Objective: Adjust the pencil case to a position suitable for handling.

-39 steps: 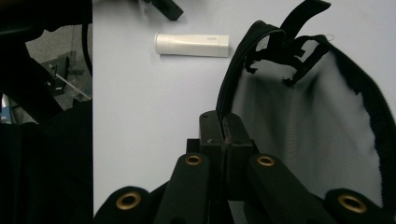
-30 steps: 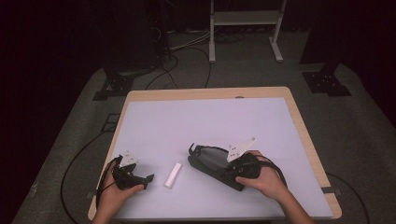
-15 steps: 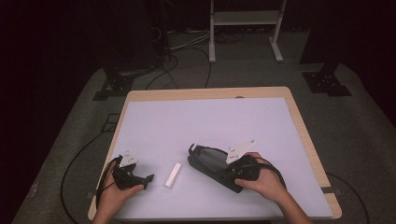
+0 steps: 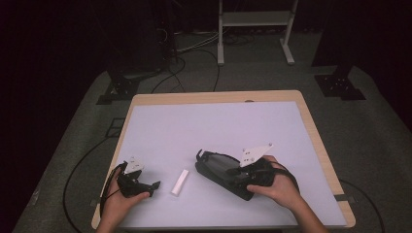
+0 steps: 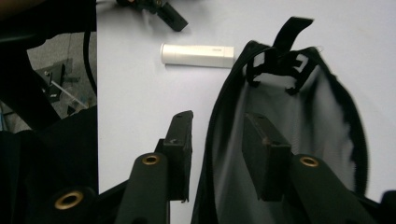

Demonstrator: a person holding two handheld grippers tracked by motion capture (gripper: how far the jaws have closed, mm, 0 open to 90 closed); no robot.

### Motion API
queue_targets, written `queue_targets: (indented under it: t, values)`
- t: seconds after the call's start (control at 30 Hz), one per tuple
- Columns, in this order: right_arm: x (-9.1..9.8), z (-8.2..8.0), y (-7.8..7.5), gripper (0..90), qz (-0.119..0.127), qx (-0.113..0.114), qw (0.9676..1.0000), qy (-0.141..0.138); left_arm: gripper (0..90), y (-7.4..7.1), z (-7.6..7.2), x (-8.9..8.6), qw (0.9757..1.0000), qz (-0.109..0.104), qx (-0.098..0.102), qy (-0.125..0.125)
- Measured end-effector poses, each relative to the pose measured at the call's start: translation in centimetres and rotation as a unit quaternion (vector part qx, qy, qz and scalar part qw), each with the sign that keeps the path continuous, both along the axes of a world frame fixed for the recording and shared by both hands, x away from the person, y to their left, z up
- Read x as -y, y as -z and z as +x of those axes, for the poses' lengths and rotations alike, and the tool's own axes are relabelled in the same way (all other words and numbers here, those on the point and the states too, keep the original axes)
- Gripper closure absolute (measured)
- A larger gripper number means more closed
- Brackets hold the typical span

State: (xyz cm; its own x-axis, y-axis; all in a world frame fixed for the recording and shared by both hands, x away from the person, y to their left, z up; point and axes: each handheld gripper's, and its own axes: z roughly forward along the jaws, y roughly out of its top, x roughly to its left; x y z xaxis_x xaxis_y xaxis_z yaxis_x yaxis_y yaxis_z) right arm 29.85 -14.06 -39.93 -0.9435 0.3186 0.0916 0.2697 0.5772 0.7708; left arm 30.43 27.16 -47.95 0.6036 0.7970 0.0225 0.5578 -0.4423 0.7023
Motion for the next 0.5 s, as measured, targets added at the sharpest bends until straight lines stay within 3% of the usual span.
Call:
queue_targets:
  t: [0.5]
  values:
    - [2.5,1.0,-0.8,48.3,0.009,0.025,0.9977,0.063,0.0,0.0,0.0,0.0,1.0,0.0,0.0,0.0]
